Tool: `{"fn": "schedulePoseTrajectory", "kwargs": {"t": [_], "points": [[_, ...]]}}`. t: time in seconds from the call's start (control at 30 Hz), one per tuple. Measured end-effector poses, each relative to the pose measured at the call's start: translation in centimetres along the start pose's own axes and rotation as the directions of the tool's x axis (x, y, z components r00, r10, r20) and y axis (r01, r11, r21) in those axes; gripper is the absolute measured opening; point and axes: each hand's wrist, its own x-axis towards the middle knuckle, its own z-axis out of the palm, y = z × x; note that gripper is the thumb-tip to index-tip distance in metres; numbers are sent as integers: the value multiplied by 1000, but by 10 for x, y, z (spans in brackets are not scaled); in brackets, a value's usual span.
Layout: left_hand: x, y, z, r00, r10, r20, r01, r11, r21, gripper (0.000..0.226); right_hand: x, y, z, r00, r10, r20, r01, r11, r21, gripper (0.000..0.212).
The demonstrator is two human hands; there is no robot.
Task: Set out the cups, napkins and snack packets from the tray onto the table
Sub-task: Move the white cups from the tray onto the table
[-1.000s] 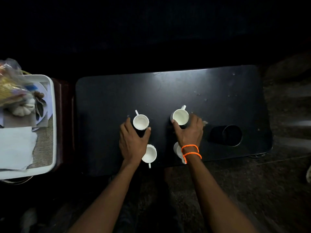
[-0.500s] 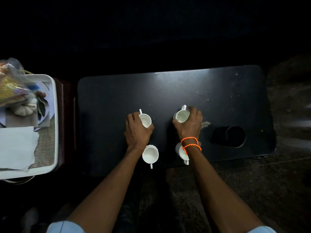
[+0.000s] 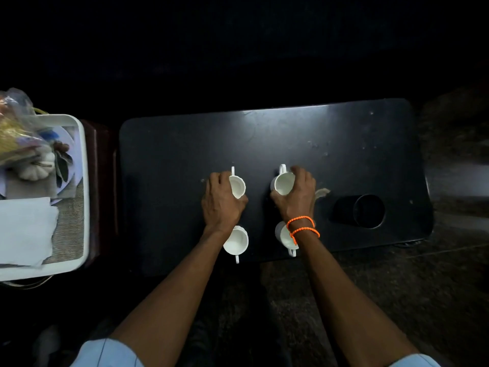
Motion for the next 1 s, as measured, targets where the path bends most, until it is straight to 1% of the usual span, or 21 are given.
{"fn": "schedulePoseTrajectory", "kwargs": {"t": [0.2,0.37,0.63,0.73,0.8,0.83,0.9,1.0], "points": [[0,4,2,1000,10,12,-10,1000,3,52,0,2,-1,1000,-5,25,5,1000,-8,61],[1,6,1,1000,-12,23,13,1000,-13,55,0,4,0,999,-12,34,12,1000,-13,63],[2,5,1,1000,2,23,-2,1000,8,58,-1,7,1,1000,-2,24,3,1000,-29,63],[3,5,-1,999,7,46,-7,1000,9,69,0,9,1,999,-2,36,5,998,-66,72],[2,5,-3,999,9,45,-9,1000,-6,80,0,8,-1,1000,13,18,-12,996,-86,80],[1,4,-6,999,4,33,-3,1000,-26,83,0,7,-2,1000,18,0,-18,996,-89,80],[-1,0,-12,1000,-21,5,21,997,-79,82,-2,4,-6,999,12,-43,-16,996,-85,74],[-4,-17,-24,998,-46,-34,42,993,-109,73,-4,-3,-10,993,-24,-116,16,997,-70,60]]}}
